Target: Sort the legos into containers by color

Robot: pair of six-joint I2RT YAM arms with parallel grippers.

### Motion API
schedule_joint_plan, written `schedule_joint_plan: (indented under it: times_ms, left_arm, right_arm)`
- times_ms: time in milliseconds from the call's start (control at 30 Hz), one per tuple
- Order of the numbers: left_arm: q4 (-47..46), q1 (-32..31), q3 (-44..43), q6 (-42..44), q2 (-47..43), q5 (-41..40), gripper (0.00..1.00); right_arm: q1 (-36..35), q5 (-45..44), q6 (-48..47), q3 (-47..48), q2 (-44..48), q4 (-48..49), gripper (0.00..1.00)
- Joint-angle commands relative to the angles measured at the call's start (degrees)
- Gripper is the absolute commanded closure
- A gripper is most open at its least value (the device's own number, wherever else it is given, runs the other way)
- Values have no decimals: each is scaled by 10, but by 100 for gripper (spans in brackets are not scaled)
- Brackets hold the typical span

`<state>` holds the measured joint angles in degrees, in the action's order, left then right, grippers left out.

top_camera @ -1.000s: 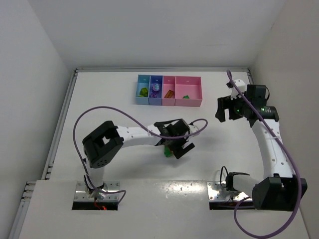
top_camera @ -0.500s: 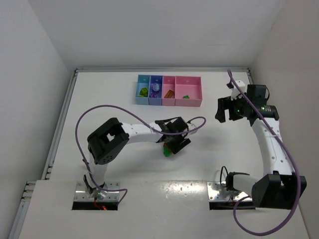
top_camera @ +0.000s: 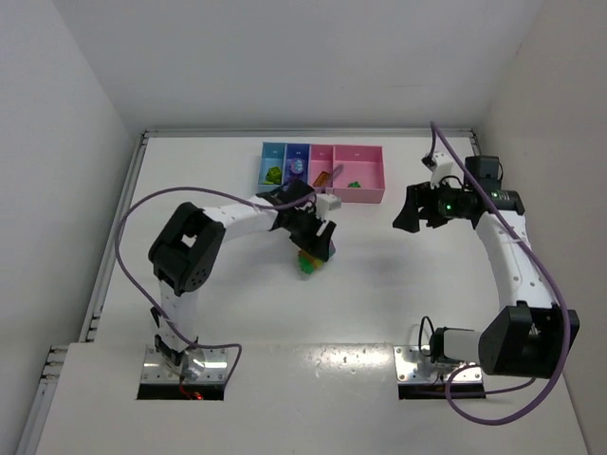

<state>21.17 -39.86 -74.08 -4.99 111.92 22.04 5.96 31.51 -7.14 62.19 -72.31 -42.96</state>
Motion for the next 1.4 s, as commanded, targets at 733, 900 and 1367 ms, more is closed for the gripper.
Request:
schedule_joint_plan:
  times_ms: [733,900,1367]
  left_arm:
    - [-98,10,19,-23,-182,-13,86]
    - [-111,-9,46,22,-217,-45,86]
    - [-106,-33,52,60,-239,-45,86]
  right_arm:
    - [-61,254,207,-18,-106,125,13]
    - [-43,398,352,-44,-142,244,13]
    - [-62,327,243,6,-168,171,15]
